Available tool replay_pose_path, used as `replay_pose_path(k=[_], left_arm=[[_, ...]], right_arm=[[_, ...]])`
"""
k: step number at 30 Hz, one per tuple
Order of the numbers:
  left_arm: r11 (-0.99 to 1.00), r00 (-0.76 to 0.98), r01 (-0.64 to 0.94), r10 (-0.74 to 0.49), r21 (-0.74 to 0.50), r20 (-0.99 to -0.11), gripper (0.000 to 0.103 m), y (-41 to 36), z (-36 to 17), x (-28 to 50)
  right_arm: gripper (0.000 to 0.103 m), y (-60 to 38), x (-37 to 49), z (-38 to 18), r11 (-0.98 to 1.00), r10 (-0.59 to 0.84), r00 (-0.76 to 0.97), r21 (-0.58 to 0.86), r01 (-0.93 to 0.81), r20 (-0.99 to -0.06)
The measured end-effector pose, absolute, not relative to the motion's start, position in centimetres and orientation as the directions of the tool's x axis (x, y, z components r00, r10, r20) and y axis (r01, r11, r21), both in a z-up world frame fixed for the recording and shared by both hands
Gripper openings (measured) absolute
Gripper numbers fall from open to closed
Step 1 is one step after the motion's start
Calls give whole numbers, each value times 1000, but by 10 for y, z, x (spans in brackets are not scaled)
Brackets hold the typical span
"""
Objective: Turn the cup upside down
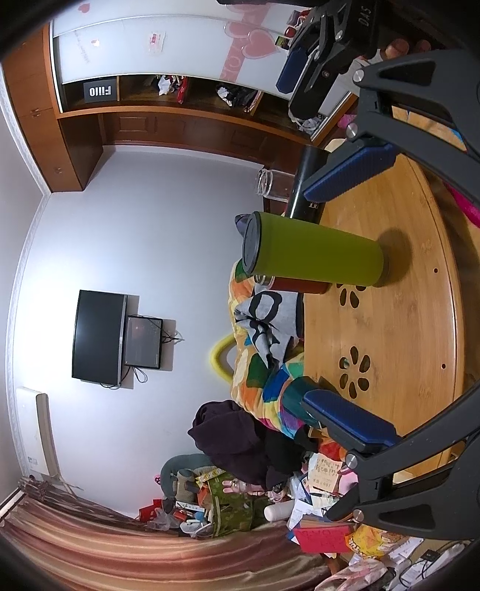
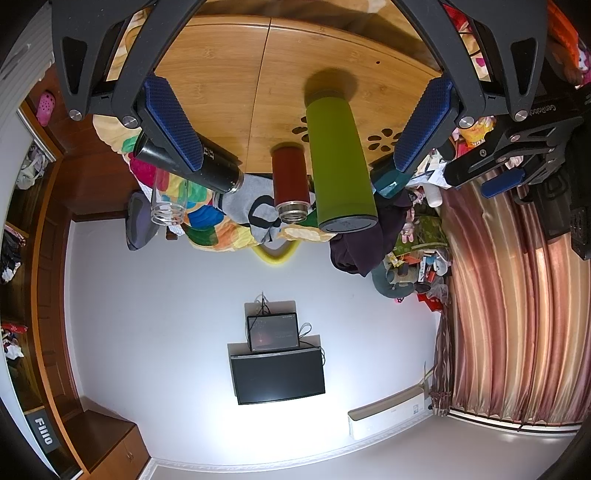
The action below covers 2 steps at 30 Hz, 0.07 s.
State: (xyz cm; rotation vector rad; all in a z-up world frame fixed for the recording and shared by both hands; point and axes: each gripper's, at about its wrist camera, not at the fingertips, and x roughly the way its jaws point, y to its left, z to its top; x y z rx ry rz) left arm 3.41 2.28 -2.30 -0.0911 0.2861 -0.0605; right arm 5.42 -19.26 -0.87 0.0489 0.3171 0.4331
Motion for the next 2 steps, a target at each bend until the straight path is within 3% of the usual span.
replay_pose_path(k=[2], left_arm=[[994,957,53,-79,-99,-280,103,22,-23,34]], right_arm=[[103,-192,54,-9,908,419,860,114,-403,-292]])
